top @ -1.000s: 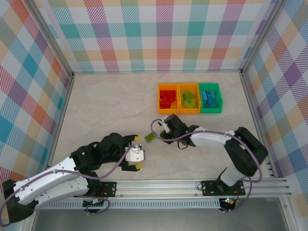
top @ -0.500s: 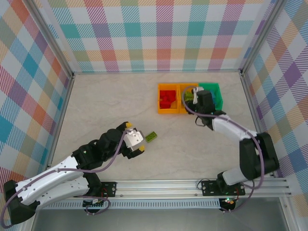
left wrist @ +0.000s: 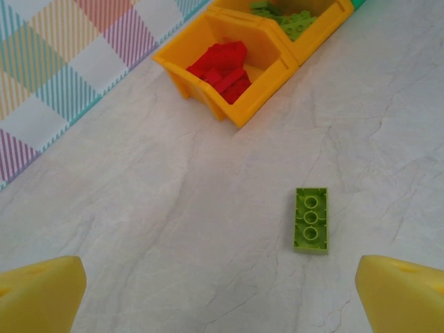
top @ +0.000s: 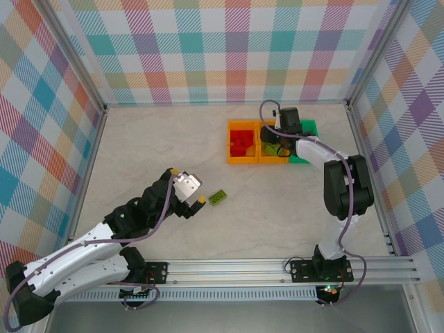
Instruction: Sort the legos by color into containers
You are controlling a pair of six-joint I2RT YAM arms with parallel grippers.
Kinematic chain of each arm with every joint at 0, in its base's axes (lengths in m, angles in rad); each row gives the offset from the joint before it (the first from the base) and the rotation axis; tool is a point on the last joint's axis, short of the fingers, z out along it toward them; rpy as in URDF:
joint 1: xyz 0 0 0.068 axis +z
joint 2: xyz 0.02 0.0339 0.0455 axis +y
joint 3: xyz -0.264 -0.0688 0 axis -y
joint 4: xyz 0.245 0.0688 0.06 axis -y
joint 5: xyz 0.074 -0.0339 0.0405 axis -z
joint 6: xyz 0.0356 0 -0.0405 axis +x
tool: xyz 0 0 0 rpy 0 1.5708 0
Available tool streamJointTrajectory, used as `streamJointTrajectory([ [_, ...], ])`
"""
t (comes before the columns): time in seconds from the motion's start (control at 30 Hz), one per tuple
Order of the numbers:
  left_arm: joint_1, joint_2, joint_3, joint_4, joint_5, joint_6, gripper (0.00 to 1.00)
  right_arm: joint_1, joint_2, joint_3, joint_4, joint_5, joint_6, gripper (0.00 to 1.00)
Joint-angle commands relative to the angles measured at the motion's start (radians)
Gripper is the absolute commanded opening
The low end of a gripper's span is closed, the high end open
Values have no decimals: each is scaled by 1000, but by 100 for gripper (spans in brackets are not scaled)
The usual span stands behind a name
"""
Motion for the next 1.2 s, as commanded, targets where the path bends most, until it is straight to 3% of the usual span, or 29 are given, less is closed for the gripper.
streamJointTrajectory([
  [0.0,13,0,31,20,-16,-39,100,0,-88,11,-48,-53,26,56],
  [0.17,13,-41,14,-56,144,178,100,61,-270,-136,-58,-148,18,57],
  [0.37,12,-89,-35,-127,370,340,100,266,-465,-335,-71,-136,-8,62],
  [0.47,12,-65,-38,-145,406,360,100,386,-482,-386,-78,-132,-13,72],
  [0.67,12,-32,-24,-219,416,388,100,530,-396,-402,-66,-142,-9,100],
  [0.87,15,-19,-22,-245,324,377,100,593,-249,-345,-29,-132,-21,100],
  [1.17,17,-37,-33,-241,334,389,100,654,-12,-204,-51,-39,-86,100],
])
